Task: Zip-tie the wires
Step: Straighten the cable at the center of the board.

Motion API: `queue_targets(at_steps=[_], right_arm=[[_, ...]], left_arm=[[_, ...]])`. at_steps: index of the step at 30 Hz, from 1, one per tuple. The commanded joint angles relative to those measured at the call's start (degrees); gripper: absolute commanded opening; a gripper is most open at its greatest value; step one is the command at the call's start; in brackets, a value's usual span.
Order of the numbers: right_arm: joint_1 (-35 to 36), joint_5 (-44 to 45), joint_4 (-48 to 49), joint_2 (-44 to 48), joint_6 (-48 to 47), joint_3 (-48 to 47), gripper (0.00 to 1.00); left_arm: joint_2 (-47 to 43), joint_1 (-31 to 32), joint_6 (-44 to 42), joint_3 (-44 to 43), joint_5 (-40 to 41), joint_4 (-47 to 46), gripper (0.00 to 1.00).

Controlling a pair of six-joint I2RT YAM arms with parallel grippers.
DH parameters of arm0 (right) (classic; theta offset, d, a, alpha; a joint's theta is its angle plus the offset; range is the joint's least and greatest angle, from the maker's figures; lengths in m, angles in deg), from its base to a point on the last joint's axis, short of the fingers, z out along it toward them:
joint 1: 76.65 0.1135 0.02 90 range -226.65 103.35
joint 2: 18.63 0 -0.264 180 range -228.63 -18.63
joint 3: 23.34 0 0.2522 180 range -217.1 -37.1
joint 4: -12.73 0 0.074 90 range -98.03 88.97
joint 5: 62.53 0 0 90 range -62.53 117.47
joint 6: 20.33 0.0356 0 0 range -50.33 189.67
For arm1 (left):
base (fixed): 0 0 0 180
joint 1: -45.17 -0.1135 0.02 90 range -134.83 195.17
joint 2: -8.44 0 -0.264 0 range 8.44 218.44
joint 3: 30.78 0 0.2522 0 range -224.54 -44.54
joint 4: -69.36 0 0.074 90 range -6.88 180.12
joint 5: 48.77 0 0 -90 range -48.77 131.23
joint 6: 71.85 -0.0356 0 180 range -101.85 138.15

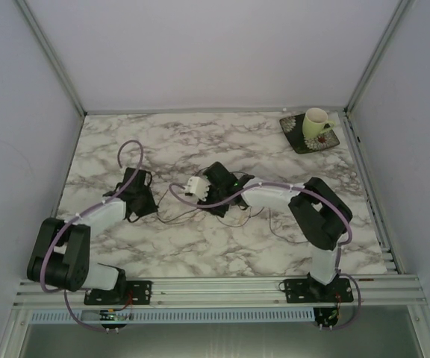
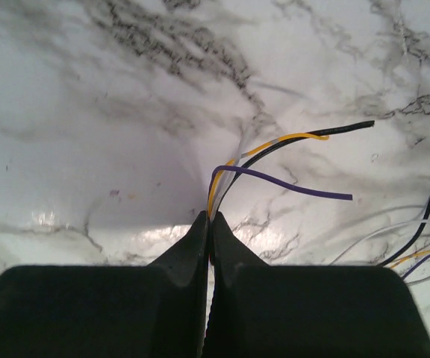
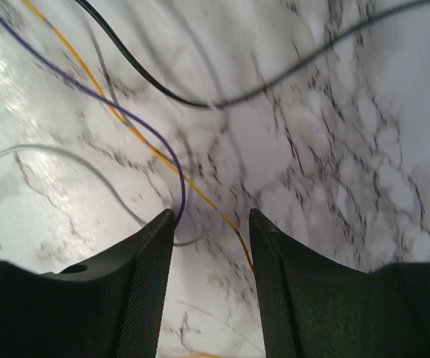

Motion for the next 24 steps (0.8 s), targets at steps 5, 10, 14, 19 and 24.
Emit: queue_targets(at_steps=[5,10,14,19,24], right_arm=[[-5.51,-6.51,-1.47,6.45,6.3,-1.71,0.61],[-10.09,-7.4,2.15,9.42,9.98,-3.66,0.76],[-13.54,-0.72,2.31,7.24,9.99,-5.43,0.79],[-17.22,3.86,1.83,2.57,9.31,-7.15,0.81],[-19.74,4.54,1.67,-0.65,9.16,-6.82,0.8]], left_arm=[[-4.69,0.11,3.64,3.92,0.65,2.19,0.0],[-4.8,0.08,3.31,3.99,1.18,2.11,0.0],[-4.88,0.11,2.89,3.79,1.31,2.25,0.0],[-5.62,0.1,2.32,3.41,2.06,3.04,0.0],[-6.05,0.16,2.01,3.08,2.36,3.66,0.0]])
